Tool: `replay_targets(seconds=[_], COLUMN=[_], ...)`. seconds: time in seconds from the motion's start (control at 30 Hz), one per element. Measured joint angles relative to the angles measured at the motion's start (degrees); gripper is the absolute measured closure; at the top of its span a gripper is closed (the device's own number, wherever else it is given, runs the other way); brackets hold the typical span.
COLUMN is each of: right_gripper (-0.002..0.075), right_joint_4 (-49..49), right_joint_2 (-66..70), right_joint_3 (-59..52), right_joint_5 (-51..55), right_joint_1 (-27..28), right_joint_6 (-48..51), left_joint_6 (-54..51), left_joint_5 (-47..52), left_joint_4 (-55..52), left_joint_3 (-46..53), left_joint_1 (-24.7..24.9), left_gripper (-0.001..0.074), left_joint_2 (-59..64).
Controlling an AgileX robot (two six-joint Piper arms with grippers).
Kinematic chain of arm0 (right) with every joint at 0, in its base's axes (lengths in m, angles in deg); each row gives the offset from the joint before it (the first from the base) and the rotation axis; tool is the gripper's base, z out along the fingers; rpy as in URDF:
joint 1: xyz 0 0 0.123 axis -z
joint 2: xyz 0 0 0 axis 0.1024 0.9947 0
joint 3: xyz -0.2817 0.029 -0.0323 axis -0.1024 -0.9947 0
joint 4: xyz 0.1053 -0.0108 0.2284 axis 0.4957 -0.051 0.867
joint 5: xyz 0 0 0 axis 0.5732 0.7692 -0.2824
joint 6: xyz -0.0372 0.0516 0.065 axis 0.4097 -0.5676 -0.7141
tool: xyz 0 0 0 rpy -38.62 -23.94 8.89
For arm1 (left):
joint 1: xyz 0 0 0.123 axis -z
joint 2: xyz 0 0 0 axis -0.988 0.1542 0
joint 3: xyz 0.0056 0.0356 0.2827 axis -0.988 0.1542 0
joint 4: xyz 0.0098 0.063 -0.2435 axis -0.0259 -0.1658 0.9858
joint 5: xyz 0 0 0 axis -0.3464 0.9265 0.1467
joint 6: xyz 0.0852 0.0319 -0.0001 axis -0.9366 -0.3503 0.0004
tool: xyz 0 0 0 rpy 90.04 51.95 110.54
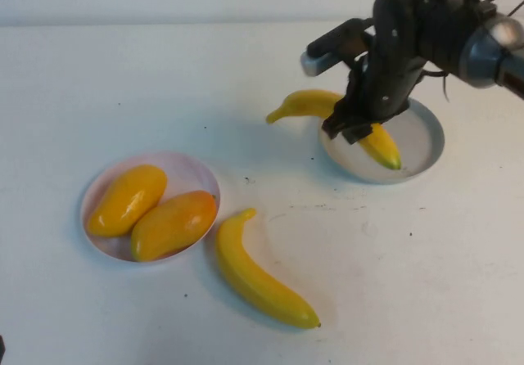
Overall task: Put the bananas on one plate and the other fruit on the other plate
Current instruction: Put another type of fruit in the right plate
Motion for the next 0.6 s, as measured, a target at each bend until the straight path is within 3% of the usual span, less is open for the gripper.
replay_targets(seconds=[0.13,0.3,0.6], right_gripper=[0.0428,0.0428,0.0428], right_joint_4=[-2.5,-2.6,-0.6], right_joint_2=[0.0,1.9,5.3], right_joint_3=[0.4,0.5,0.5], right_joint_5=[-0.4,-2.2,-4.3], right_joint_1=[6.0,11.2,11.9], right_joint_6=[-8.0,-10.6,-10.9], left_joint_6=[0.0,0.0,0.0], left_joint_5=[0.0,0.0,0.0], left_joint_4=[0.0,0.0,0.0], left_joint_3=[0.0,0.0,0.0], left_joint_1=[0.0,0.0,0.0], left_gripper=[0.0734,0.0734,0.0734], left_joint_2=[0.0,0.0,0.0])
